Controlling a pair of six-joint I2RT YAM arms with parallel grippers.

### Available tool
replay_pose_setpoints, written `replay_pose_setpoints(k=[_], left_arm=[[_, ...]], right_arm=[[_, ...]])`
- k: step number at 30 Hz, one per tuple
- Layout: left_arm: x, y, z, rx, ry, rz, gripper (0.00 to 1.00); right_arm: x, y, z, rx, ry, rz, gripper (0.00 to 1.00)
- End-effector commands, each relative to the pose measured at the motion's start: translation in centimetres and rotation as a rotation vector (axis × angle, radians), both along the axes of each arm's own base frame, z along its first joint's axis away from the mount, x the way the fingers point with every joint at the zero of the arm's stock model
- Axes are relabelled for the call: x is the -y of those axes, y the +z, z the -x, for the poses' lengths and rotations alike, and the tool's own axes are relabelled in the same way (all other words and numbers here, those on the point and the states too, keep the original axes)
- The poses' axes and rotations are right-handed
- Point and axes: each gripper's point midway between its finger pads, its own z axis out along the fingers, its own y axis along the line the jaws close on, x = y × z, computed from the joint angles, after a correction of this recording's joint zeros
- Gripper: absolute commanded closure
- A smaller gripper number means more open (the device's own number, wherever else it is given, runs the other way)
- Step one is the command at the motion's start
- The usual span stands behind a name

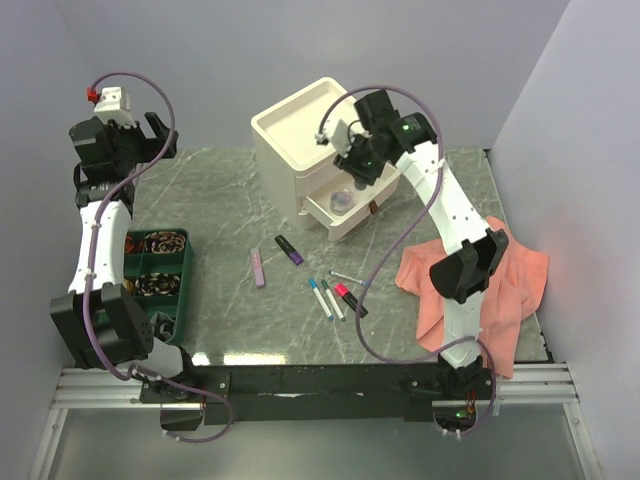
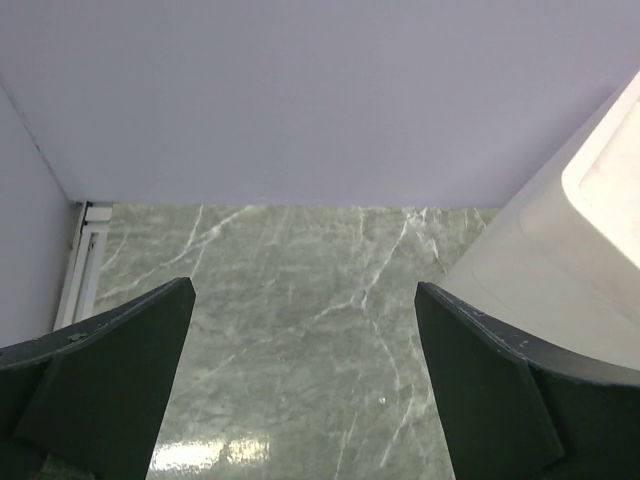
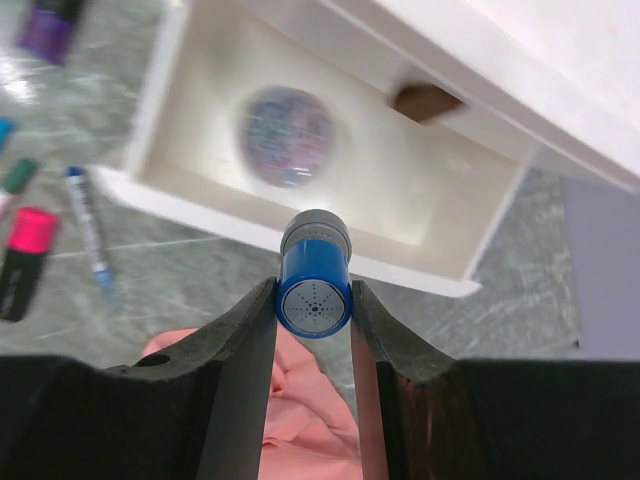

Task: Sort the stationery into containers
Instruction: Place the stationery in the storage box.

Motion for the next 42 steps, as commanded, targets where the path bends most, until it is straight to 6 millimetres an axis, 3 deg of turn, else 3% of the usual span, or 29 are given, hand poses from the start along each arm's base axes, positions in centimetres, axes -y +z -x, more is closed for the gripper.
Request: replay_pose_setpoints(k=[1,9,12,15,20,22,27,29,32,33,35,37,38,39,41,42], left_arm=[[0.3,3.1,-1.1,0.089,-0.004,-0.009,0.01],[1.4,2.0,-2.3,0.042,-0.05,0.043,0.01],[2.1,1.3,-2.9,0.023,-0.066,0.044,0.01],[2.9,0.7,-3.3,-0.007,-0.08,0.039,0.0],[5.3,0.8,-4.2,-0.014,-0.133,0.023,0.01],[5.9,0.4,-4.6,-0.019,-0.145,0.013,0.01],[7.2,0.6,-5.4,-0.016,-0.172,0.013,0.0],[7.4,1.0,-5.8,-0.008,-0.18,0.029,0.01],[7.7,1.3,-6.4,-0.003,-0.19,0.045,0.0],[7.6,0.8,-6.8,-0.01,-0.193,0.049,0.01],[7.6,1.3,-7.2,0.004,-0.192,0.054,0.01],[7.5,1.1,-7.9,0.012,-0.191,0.063,0.0],[7.7,0.8,-8.3,0.01,-0.192,0.07,0.01],[7.8,0.6,-8.5,0.003,-0.195,0.081,0.0],[8.3,0.7,-9.5,0.022,-0.215,0.119,0.0],[8.5,0.6,-9.7,0.022,-0.226,0.135,0.01]], right_arm=[[2.5,0.6,-4.8,0.075,-0.125,-0.034,1.0],[4.1,-3.7,-8.5,0.049,-0.155,-0.017,1.0],[4.5,-4.4,-10.1,0.048,-0.188,-0.051,0.99],[4.7,-5.5,-10.8,0.035,-0.207,-0.065,0.94],[4.8,-7.2,-11.4,-0.003,-0.254,-0.082,0.69],[4.8,-6.7,-11.6,0.0,-0.266,-0.11,0.57],[4.6,-2.8,-11.3,0.06,-0.285,-0.189,0.37],[4.6,-0.2,-10.6,0.091,-0.306,-0.24,0.3],[4.7,1.8,-9.1,0.087,-0.32,-0.304,0.24],[4.9,1.0,-8.4,0.056,-0.325,-0.297,0.18],[5.6,1.1,-7.4,0.042,-0.343,-0.3,0.21],[6.8,-1.5,-6.2,-0.029,-0.348,-0.266,0.36],[7.4,-1.8,-5.7,-0.038,-0.349,-0.259,0.45],[7.8,-3.4,-4.9,-0.09,-0.351,-0.24,0.63],[8.3,-4.3,-4.0,-0.125,-0.307,-0.232,0.81],[8.5,-6.1,-3.2,-0.166,-0.297,-0.219,0.91]])
